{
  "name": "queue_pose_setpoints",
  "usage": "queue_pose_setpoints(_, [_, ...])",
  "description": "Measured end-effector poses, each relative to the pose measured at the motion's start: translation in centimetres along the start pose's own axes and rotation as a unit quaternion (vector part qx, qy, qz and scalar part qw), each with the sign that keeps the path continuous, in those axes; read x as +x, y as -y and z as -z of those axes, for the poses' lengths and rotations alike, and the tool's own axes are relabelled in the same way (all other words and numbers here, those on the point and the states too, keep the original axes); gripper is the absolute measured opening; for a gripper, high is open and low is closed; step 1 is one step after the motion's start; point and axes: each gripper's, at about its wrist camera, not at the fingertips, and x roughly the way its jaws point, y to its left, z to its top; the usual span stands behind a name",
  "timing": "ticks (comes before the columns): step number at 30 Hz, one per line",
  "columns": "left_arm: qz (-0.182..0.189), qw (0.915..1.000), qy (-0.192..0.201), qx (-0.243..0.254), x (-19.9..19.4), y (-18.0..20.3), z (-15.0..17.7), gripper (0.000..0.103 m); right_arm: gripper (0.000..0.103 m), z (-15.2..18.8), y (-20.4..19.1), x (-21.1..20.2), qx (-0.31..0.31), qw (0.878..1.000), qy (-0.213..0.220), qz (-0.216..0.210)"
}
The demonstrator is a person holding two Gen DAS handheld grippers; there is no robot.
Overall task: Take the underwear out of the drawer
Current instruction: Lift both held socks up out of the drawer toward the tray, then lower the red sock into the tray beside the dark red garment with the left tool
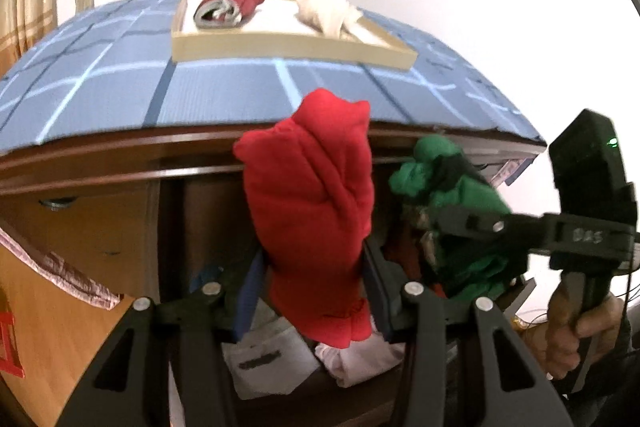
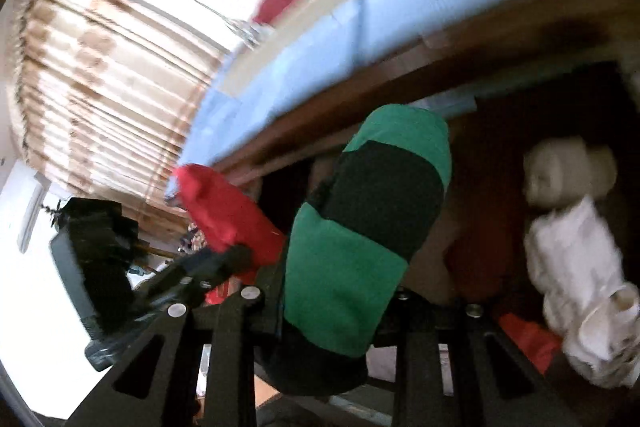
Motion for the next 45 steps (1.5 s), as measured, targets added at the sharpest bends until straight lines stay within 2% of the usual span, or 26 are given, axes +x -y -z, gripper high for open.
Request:
queue_pose_setpoints(3, [0.001,0.9999,0.012,0.01,-0.9,0.5,-0.7,0.046,0.03,-1.0,-1.9,-1.9,-0.027,0.999,0.027,-0.012])
queue_pose_setpoints(7, [0.003,0.9993,0.033,0.02,-2.0,0.9,-2.3,0.046,0.03,-2.4,-3.4,-2.3,-0.052,0.997,0.05,-0.019])
queue_pose_setpoints(19, [-0.019,0.995,0.082,0.054,-1.7,1.5,-9.0,0.046,0.03,-6.0,-7.0,-0.9,-0.111,0.99,0.092,-0.005])
queue_pose_setpoints(29, [-0.032,0.9921,0.112,0.046,0.4,0.1,-14.2,0.044,0.03,-11.1,-8.7,1.5,-0.158,0.977,0.138,0.044])
queue_pose_setpoints(37, [-0.041,0.9912,0.124,0.021,3.0,-2.2,-17.9,0.044,0.03,-15.9,-8.8,3.8,-0.158,0.974,0.156,0.049])
queue_pose_setpoints(45, [-0.046,0.9896,0.136,0.003,4.2,-3.4,-20.3,0.043,0.03,-18.8,-8.6,5.3,-0.157,0.972,0.165,0.051])
